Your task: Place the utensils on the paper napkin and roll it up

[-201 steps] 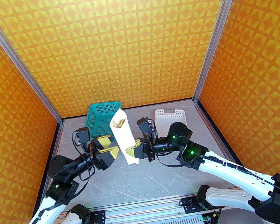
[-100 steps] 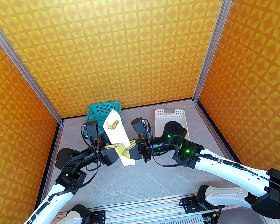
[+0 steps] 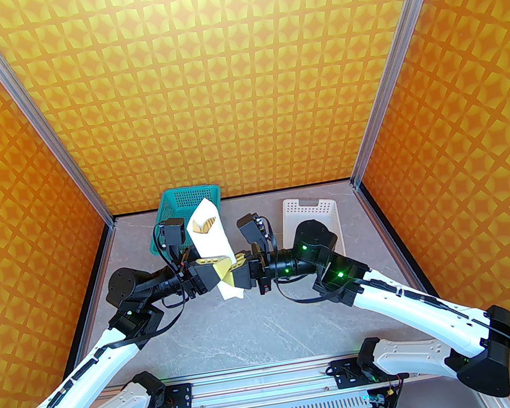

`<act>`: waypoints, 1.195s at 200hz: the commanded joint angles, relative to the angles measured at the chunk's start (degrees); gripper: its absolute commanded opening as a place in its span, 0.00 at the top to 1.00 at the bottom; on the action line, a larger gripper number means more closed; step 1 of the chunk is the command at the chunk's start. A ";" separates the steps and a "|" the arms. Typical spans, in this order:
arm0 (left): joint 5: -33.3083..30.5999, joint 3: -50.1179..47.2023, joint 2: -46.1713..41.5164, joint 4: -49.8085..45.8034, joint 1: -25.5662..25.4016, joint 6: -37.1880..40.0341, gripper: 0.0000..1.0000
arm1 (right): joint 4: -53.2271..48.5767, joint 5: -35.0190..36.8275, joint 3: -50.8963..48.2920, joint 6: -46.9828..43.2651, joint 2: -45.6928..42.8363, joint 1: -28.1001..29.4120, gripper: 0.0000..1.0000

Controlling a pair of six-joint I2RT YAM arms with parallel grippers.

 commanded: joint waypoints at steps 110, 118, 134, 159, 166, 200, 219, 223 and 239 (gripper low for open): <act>1.17 1.51 -1.87 1.69 -0.36 -0.43 0.71 | -5.41 9.20 0.58 -3.03 -3.86 0.02 1.00; 1.17 1.51 -1.99 1.43 -0.40 -0.27 0.72 | -5.36 9.54 0.50 -2.90 -4.01 -0.11 1.00; 1.17 1.62 -1.98 0.68 -0.40 0.17 0.75 | -5.31 9.69 0.16 -2.88 -4.32 -0.15 1.00; 1.17 2.04 -1.96 -1.15 -0.40 1.15 0.80 | -5.78 9.44 -0.14 -2.99 -4.45 -0.25 1.00; 1.17 2.17 -1.96 -1.51 -0.40 1.41 0.82 | -5.93 9.32 -0.19 -2.90 -4.45 -0.24 1.00; 0.95 2.46 -1.83 -3.03 -0.40 2.29 0.90 | -6.47 9.55 -0.71 -3.09 -4.83 -0.26 1.00; 0.74 2.73 -1.63 -3.83 -0.40 2.72 0.94 | -6.72 9.55 -0.72 -3.20 -4.97 -0.33 1.00; 0.65 2.75 -1.62 -4.01 -0.40 2.81 0.95 | -6.87 9.53 -0.69 -3.31 -4.95 -0.33 1.00; 0.34 3.01 -1.51 -5.00 -0.40 3.28 1.00 | -7.74 9.57 -0.55 -3.53 -5.19 -0.35 0.97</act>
